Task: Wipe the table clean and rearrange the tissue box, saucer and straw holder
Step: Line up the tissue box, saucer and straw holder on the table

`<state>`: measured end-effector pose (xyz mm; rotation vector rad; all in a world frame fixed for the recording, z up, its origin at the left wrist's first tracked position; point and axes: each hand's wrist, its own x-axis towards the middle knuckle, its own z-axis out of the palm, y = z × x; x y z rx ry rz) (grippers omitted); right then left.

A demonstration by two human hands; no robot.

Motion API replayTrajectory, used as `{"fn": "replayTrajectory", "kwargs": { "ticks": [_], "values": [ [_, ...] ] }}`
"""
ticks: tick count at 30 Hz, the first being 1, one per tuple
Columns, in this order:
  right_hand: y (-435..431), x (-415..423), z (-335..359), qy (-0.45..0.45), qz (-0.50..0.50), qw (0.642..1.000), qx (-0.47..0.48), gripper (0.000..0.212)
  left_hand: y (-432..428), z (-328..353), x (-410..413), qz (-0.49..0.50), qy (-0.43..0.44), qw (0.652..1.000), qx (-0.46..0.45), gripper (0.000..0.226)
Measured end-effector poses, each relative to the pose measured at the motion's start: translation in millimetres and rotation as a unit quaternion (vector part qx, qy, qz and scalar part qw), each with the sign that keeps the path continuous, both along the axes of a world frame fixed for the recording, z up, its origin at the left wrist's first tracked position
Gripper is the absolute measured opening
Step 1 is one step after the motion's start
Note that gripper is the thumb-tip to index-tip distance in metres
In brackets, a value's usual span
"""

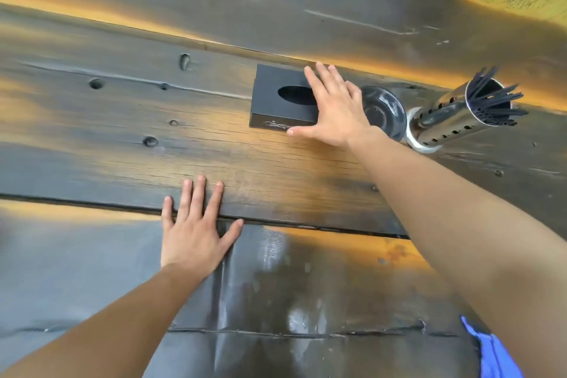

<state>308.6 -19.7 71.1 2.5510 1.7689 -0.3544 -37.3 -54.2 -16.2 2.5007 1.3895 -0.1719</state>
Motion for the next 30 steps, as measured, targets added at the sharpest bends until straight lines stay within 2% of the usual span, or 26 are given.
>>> {"fn": "replayTrajectory", "kwargs": {
  "ticks": [4,14,22,30],
  "values": [
    [19,6,-10,-0.005,0.031,0.999,-0.025,0.129,3,-2,-1,-0.005,0.017,1.0,-0.005,0.085],
    [20,8,-15,-0.001,0.062,0.998,0.002,0.111,5,-3,0,-0.004,0.019,1.0,0.001,0.085],
    [-35,-22,-8,0.012,0.075,0.996,0.042,0.114,5,0,1,0.003,0.014,1.0,0.003,0.085],
    [-102,-53,-14,0.019,0.078,0.996,0.024,0.116,3,-1,0,0.008,0.002,1.0,0.009,0.084]
  ]
}}
